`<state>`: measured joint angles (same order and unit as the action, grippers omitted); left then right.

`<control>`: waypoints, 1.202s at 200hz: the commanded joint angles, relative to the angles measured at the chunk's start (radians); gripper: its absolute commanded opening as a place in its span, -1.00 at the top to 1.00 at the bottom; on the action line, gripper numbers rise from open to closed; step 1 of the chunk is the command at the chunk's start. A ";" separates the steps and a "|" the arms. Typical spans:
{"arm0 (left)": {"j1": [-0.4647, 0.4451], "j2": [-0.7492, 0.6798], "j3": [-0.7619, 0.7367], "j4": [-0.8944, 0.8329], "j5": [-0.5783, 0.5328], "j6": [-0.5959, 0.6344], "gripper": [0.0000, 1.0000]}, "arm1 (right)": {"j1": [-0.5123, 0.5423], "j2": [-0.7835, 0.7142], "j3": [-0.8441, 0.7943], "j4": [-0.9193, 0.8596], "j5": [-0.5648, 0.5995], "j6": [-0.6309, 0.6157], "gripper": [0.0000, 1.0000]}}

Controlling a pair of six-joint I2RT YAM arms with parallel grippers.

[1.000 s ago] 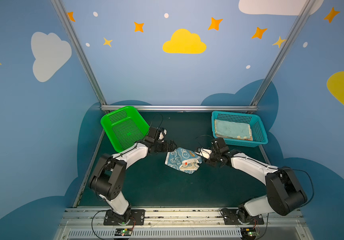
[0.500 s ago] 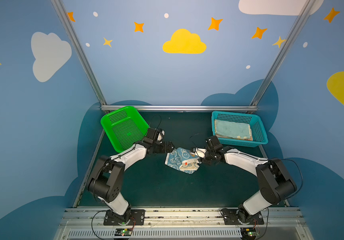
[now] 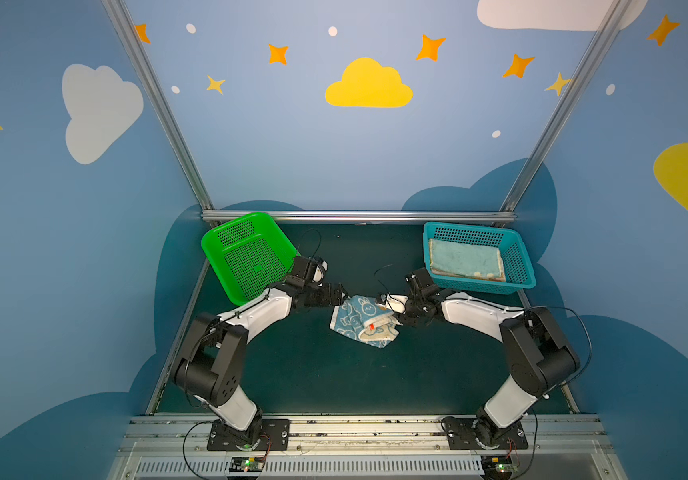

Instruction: Fold and stack the towels

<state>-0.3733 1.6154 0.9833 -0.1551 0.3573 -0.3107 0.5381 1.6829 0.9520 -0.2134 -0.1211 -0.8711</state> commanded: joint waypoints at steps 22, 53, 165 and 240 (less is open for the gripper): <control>0.004 -0.041 -0.018 -0.015 -0.010 0.016 -1.00 | 0.000 -0.012 0.037 -0.012 -0.100 -0.003 0.68; 0.002 -0.050 -0.020 -0.021 -0.008 0.022 -1.00 | 0.001 0.000 0.051 -0.017 -0.141 -0.006 1.00; -0.028 -0.199 -0.114 0.087 0.023 0.048 -1.00 | -0.026 0.017 0.421 -0.397 -0.005 0.435 1.00; -0.250 -0.167 -0.099 0.139 -0.022 0.140 -0.98 | -0.031 -0.053 0.521 -0.610 0.310 0.747 1.00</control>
<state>-0.5838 1.4170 0.8711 -0.0841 0.3416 -0.1944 0.5133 1.6802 1.4441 -0.7055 0.0502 -0.2443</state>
